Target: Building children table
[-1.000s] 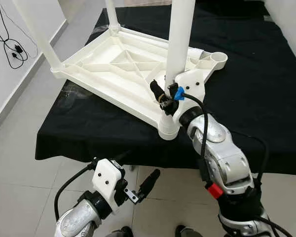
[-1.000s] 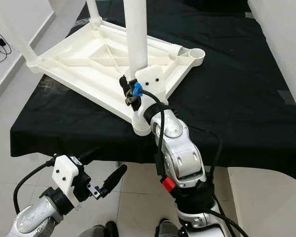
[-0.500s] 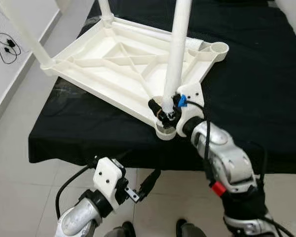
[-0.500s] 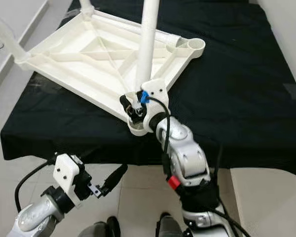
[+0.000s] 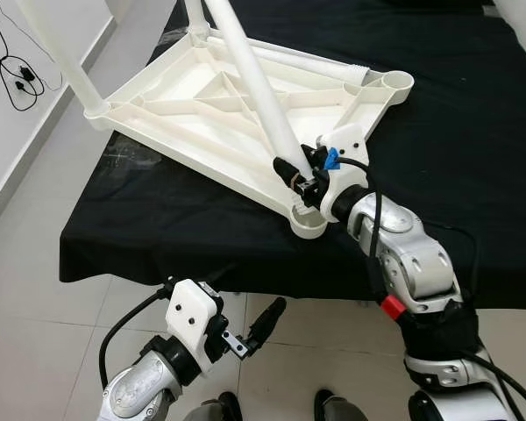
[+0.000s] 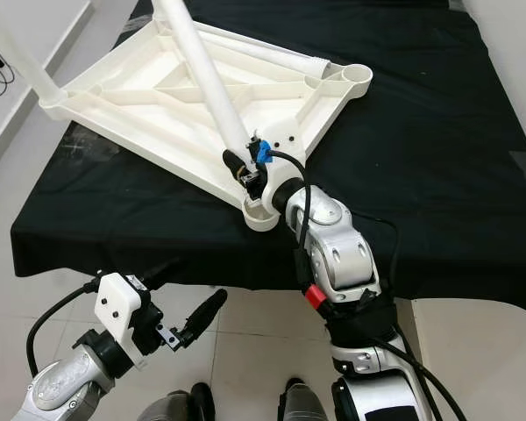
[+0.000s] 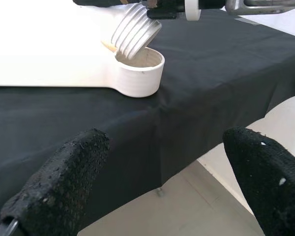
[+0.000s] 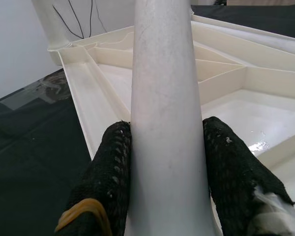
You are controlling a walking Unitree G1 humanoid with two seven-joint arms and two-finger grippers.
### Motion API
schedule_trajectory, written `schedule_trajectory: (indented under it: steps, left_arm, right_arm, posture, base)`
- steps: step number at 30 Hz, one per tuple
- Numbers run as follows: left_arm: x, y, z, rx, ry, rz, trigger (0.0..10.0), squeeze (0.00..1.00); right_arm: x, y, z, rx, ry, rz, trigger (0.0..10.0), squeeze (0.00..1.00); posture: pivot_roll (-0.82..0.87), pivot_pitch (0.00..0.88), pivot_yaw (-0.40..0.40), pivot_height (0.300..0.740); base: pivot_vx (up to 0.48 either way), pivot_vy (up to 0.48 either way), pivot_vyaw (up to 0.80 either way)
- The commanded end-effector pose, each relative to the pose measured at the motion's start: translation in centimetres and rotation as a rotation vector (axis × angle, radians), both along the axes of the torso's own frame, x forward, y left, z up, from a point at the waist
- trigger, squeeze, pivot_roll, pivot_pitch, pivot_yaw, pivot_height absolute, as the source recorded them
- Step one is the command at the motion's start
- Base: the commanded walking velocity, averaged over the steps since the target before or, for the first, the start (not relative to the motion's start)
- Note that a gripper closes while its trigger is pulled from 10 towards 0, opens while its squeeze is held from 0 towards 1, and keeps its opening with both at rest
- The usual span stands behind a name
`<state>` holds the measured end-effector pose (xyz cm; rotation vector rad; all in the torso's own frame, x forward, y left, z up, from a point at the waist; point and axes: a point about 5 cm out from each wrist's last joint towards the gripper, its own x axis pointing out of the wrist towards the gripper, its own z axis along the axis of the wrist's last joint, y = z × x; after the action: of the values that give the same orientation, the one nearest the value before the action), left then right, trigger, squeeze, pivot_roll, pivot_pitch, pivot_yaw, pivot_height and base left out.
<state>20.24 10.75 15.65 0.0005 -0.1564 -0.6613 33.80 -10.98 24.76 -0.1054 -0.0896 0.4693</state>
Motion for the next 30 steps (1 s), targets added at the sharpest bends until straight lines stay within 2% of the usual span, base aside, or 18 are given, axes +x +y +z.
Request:
schedule_trajectory:
  steps: [1,3,4,6,7,8,9,10,11,12,14,17,18,20,21,22,24,30]
  left_arm:
    - [0.9,0.7,-0.2,-0.012,0.042,0.064,10.0,0.00]
    - [1.4,0.9,0.0,-0.020,0.043,0.083,10.0,0.00]
    - [2.5,1.2,0.4,-0.046,0.052,0.124,10.0,0.00]
    - [2.7,1.3,0.5,-0.052,0.055,0.132,10.0,0.00]
    - [3.6,1.4,1.3,-0.089,0.052,0.141,10.0,0.00]
    - [3.6,1.4,1.3,-0.089,0.052,0.141,10.0,0.00]
    - [4.5,1.7,2.4,-0.143,0.042,0.147,10.0,0.00]
    - [4.5,1.7,2.4,-0.143,0.042,0.147,10.0,0.00]
    - [6.1,2.2,5.6,-0.294,-0.002,0.140,10.0,0.00]
    - [6.1,2.2,5.6,-0.294,-0.002,0.140,10.0,0.00]
    - [6.8,2.7,8.8,-0.427,-0.054,0.080,10.0,0.00]
    - [6.9,2.9,10.3,-0.481,-0.084,0.034,10.0,0.00]
    - [6.9,2.9,11.8,-0.552,-0.101,-0.035,10.0,0.00]
    - [6.9,2.9,11.8,-0.552,-0.101,-0.035,10.0,0.00]
    - [6.8,3.0,13.5,-0.630,-0.122,-0.127,10.0,0.00]
    - [6.8,3.0,13.5,-0.630,-0.122,-0.127,10.0,0.00]
    - [6.6,3.2,17.3,-0.786,-0.167,-0.323,10.0,0.00]
    - [7.6,3.7,20.0,-0.865,-0.177,-0.388,10.0,0.00]
  right_arm:
    - [0.1,-0.1,0.2,0.048,-0.020,-0.006,0.0,0.00]
    - [0.1,-0.2,0.3,0.066,-0.026,-0.012,0.0,0.00]
    - [0.4,-0.5,0.9,0.163,-0.042,-0.023,0.0,0.00]
    - [0.4,-0.6,1.0,0.186,-0.046,-0.024,0.0,0.00]
    - [0.5,-0.8,1.8,0.300,-0.056,-0.011,0.0,0.00]
    - [0.5,-0.8,1.8,0.300,-0.056,-0.011,0.0,0.00]
    - [0.6,-1.1,2.5,0.413,-0.071,0.013,0.0,0.00]
    - [0.6,-1.1,2.5,0.413,-0.071,0.013,0.0,0.00]
    - [0.1,-1.4,3.7,0.590,-0.106,0.127,0.0,0.00]
    - [0.1,-1.4,3.7,0.590,-0.106,0.127,0.0,0.00]
    - [-1.0,-1.4,4.1,0.636,-0.134,0.281,0.0,0.00]
    - [-1.5,-1.3,4.0,0.595,-0.153,0.335,0.0,0.00]
    - [-2.0,-1.2,3.7,0.536,-0.167,0.378,0.0,0.00]
    - [-2.0,-1.2,3.7,0.536,-0.167,0.378,0.0,0.00]
    - [-2.3,-1.1,3.3,0.442,-0.178,0.394,0.0,0.00]
    - [-2.3,-1.1,3.3,0.442,-0.178,0.394,0.0,0.00]
    - [-2.3,-0.9,2.5,0.270,-0.206,0.384,0.0,0.00]
    - [-2.3,-0.4,3.0,0.171,-0.269,0.380,0.0,0.00]
  posture:
    - [0.00,0.262,0.056,0.740]
    - [0.00,0.262,0.056,0.740]
    - [0.00,0.248,0.053,0.740]
    - [0.00,0.248,0.053,0.740]
    - [0.00,0.239,0.049,0.740]
    - [0.00,0.239,0.049,0.740]
    - [0.00,0.228,0.047,0.740]
    - [0.00,0.228,0.047,0.740]
    - [-0.01,0.210,0.043,0.740]
    - [-0.01,0.210,0.043,0.740]
    - [0.00,0.203,0.041,0.740]
    - [-0.01,0.186,0.041,0.740]
    - [-0.01,0.176,0.040,0.740]
    - [-0.01,0.176,0.040,0.740]
    - [-0.01,0.166,0.037,0.740]
    - [-0.01,0.166,0.037,0.740]
    - [-0.03,0.140,0.037,0.740]
    - [-0.03,0.126,0.039,0.740]
  base:
    - [0.000,0.000,0.00]
    - [0.000,0.000,0.00]
    - [0.000,0.000,0.00]
    - [0.000,0.000,0.00]
    - [0.000,0.000,0.00]
    - [0.000,0.000,0.00]
    - [0.000,0.000,0.00]
    - [0.000,0.000,0.00]
    - [0.000,0.000,0.00]
    - [0.000,0.000,0.00]
    - [0.000,0.000,0.00]
    - [0.000,0.000,0.00]
    - [0.000,0.000,0.00]
    - [0.000,0.000,0.00]
    - [0.000,0.000,0.00]
    - [0.000,0.000,0.00]
    - [0.000,0.000,0.00]
    - [0.000,0.000,0.00]
